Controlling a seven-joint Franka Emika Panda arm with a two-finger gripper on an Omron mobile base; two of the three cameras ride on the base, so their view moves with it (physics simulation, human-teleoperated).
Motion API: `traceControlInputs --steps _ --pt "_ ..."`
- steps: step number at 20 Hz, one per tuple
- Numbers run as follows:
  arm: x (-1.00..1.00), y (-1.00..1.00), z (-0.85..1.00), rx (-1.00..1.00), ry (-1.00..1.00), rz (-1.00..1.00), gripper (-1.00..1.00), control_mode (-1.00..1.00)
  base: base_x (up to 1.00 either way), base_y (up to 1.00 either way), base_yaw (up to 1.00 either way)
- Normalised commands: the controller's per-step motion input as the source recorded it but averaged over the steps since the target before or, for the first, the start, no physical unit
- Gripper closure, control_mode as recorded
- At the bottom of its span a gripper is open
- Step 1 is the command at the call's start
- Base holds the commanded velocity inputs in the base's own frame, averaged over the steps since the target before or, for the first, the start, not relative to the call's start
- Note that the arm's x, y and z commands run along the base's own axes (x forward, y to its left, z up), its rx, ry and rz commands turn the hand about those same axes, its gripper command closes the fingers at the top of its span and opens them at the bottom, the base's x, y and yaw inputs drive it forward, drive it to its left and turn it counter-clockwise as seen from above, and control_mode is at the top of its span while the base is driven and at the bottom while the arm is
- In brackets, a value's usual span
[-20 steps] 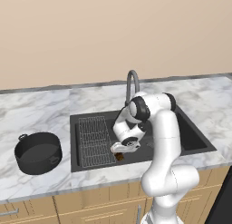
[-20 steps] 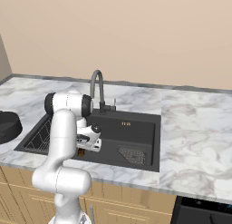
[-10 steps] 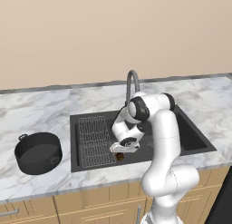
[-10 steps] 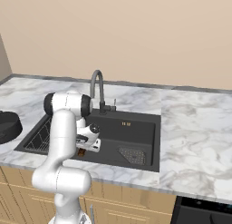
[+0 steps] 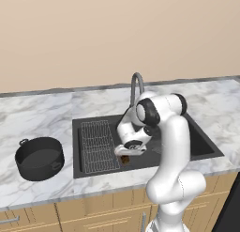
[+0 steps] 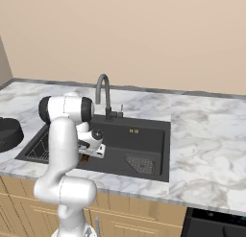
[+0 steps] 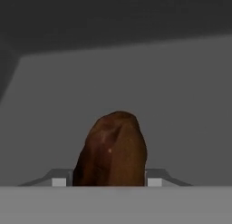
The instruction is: Dump the sweet potato from the pot into the sink. Then turn on the water and wash the sweet potato. Then turn off the water and put the sweet potato back in the pot.
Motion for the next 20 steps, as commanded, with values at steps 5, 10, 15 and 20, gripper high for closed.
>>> traceControlInputs --steps 5,10,15,20 --pt "-0.04 0.00 0.68 0.00 -0.10 -0.03 1.00 -1.00 0.00 0.00 0.00" --pt "0.00 -0.02 0.58 0.00 -0.08 -0.03 1.00 -1.00 0.00 0.00 0.00" --pt "0.00 -0.09 0.54 0.00 -0.07 -0.04 1.00 -1.00 0.00 0.00 0.00" --pt "0.00 -0.09 0.57 0.00 -0.05 -0.04 1.00 -1.00 0.00 0.00 0.00"
